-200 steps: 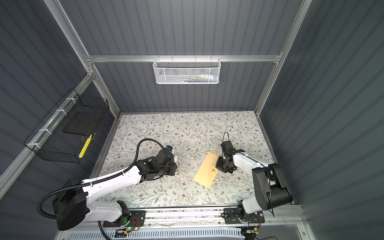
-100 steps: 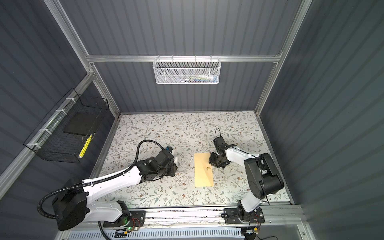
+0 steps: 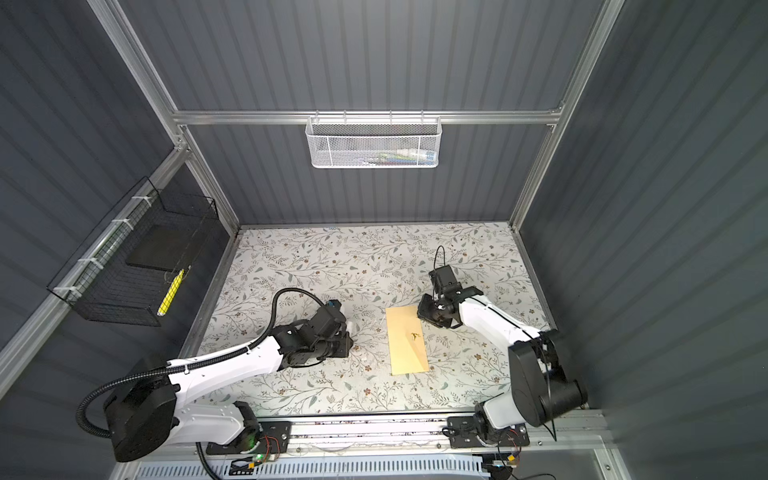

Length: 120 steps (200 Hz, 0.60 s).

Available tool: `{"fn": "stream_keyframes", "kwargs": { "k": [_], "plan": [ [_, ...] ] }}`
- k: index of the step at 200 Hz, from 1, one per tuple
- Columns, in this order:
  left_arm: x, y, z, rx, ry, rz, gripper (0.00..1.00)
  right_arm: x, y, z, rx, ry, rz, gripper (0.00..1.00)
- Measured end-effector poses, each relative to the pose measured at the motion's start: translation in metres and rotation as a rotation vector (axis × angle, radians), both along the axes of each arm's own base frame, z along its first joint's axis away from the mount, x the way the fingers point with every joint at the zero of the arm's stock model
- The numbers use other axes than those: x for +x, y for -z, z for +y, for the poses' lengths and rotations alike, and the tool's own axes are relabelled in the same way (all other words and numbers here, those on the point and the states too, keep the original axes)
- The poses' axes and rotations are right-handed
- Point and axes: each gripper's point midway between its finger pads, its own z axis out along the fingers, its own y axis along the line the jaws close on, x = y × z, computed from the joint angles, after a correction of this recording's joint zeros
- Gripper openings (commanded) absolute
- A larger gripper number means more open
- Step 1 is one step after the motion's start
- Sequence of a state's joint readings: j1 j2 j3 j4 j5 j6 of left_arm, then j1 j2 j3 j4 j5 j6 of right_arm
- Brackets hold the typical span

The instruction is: Place the letter into the envelope and seal it

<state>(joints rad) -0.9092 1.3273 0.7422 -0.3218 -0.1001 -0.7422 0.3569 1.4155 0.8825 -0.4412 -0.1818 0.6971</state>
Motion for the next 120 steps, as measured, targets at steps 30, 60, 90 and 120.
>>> {"fn": "stream_keyframes", "kwargs": {
  "k": [30, 60, 90, 120],
  "plan": [
    [-0.003, 0.002, 0.0, 0.001, 0.005, 0.016, 0.0, 0.002, -0.05, -0.001, 0.029, -0.033, -0.164, 0.66],
    [-0.007, 0.01, 0.002, 0.03, 0.01, 0.039, 0.0, -0.005, -0.096, -0.003, 0.045, -0.079, -0.324, 0.87],
    [-0.014, 0.029, 0.003, 0.089, 0.019, 0.084, 0.0, -0.018, -0.142, -0.007, 0.073, -0.111, -0.489, 0.99],
    [-0.02, 0.041, 0.0, 0.14, 0.024, 0.11, 0.0, -0.034, -0.17, -0.011, 0.102, -0.129, -0.598, 0.99]
  ]
}}
